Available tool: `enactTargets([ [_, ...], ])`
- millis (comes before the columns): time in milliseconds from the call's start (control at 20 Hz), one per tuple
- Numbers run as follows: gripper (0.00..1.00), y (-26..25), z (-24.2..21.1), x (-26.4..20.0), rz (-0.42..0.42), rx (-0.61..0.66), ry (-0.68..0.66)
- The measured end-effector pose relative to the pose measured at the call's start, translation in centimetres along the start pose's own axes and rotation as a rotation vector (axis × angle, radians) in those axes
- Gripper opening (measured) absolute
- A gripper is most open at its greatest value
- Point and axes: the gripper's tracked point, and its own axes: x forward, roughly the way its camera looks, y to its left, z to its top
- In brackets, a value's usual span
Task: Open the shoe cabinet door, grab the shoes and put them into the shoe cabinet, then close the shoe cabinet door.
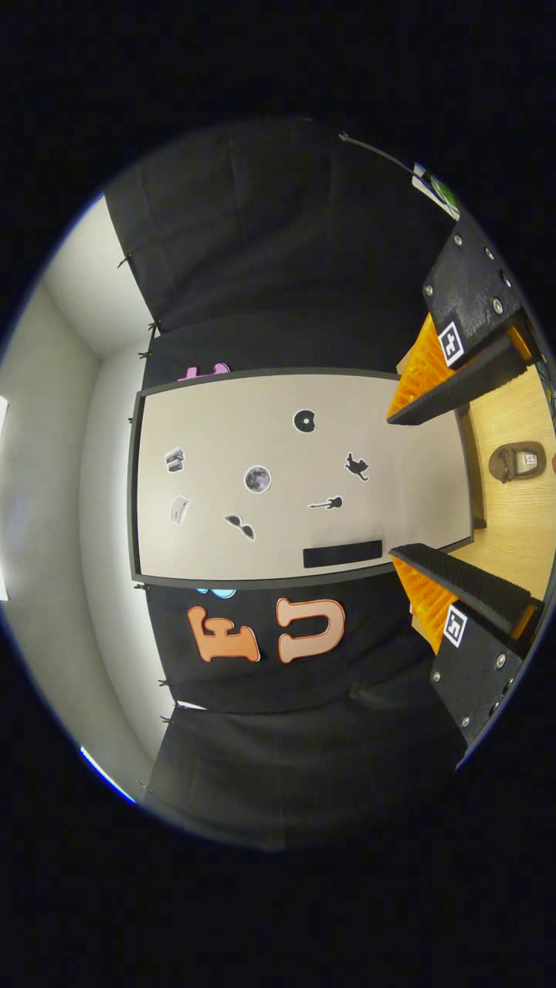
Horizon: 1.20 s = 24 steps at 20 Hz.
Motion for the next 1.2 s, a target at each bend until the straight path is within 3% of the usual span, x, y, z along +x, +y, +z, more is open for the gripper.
enactTargets([
  [450, 0.96, 7.1, -0.8, 8.4, 0.113, -0.037, 0.012],
  [1200, 0.96, 10.7, -1.6, 19.4, 0.094, -0.073, 0.006],
])
